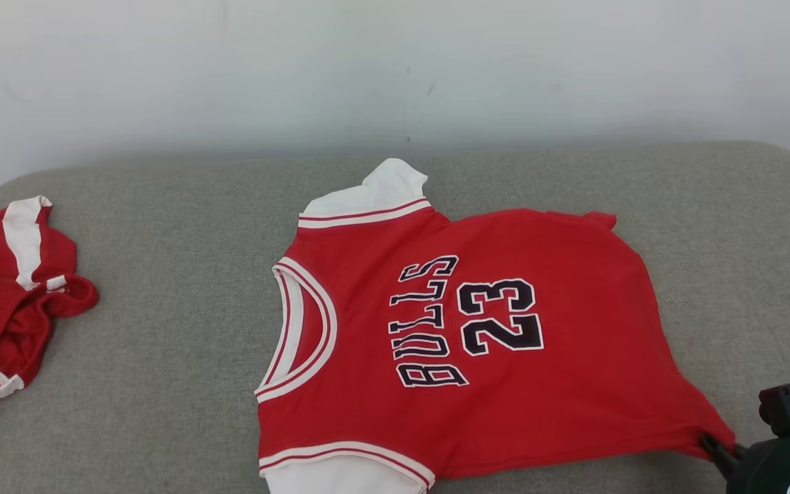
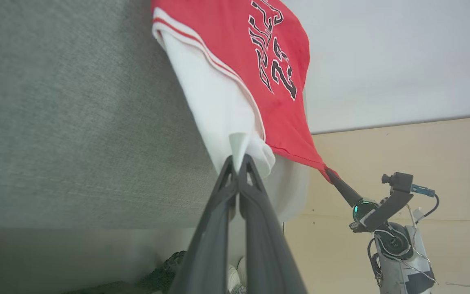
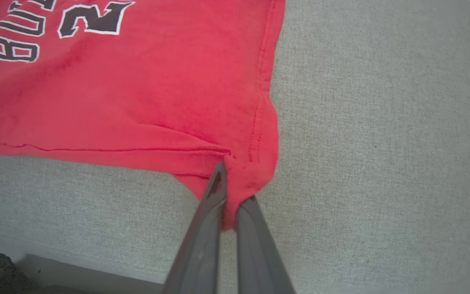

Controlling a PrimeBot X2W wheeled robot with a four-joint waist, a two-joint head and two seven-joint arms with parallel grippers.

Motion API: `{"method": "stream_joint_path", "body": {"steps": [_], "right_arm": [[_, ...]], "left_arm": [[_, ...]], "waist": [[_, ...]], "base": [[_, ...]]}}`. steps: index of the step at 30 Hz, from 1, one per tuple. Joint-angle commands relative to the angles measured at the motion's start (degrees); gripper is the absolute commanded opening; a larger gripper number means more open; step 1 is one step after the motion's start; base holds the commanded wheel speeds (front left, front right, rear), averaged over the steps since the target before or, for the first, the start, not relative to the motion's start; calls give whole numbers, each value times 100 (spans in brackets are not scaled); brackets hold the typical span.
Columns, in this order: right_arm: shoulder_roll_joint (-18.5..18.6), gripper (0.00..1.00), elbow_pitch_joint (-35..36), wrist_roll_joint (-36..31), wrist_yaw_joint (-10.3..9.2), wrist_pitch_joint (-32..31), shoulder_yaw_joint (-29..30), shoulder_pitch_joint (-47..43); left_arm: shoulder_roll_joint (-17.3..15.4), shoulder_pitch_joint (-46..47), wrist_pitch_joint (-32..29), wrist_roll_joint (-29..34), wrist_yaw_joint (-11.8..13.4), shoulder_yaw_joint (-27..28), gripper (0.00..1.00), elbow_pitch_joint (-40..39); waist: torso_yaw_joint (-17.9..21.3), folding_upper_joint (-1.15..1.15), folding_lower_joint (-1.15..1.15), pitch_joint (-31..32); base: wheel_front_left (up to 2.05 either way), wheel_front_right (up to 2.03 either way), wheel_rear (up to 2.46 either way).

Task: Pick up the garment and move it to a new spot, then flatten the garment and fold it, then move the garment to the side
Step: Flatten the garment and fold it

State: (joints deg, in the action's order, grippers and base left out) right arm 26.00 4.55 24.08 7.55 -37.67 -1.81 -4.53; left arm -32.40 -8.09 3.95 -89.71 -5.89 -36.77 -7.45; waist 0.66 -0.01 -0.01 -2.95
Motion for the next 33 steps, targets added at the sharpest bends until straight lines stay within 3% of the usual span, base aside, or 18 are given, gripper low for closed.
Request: {"method": "stream_joint_path", "body": {"steps": [1, 10, 18, 26, 33], "right_arm": [[-70, 0, 34, -74, -11, -64, 55, -156], [-391, 0, 330, -59, -11, 717, 22, 98], [-86, 0, 204, -149, -11, 1356, -569, 1295], [268, 0, -558, -26, -11, 1759, -1664, 3762], [181, 0, -1597, -113, -11, 2446, -2101, 5992]], "left_arm": [[-105, -121, -81, -98, 67, -16, 0, 8], [51, 101, 533, 19, -130, 475, 0, -388], [134, 1560, 790, 371, -159, 1190, 0, -404], [-105, 4179, 342, 1118, 321, 1519, 0, 327], [-102, 6590, 334, 2218, 662, 1530, 0, 1102]], "waist": [[23, 1, 1, 24], [132, 1, 1, 152], [296, 1, 1, 98], [626, 1, 1, -590], [940, 1, 1, -1337]], "base": [[0, 0, 0], [0, 0, 0], [0, 0, 0], [0, 0, 0], [0, 0, 0]]}}
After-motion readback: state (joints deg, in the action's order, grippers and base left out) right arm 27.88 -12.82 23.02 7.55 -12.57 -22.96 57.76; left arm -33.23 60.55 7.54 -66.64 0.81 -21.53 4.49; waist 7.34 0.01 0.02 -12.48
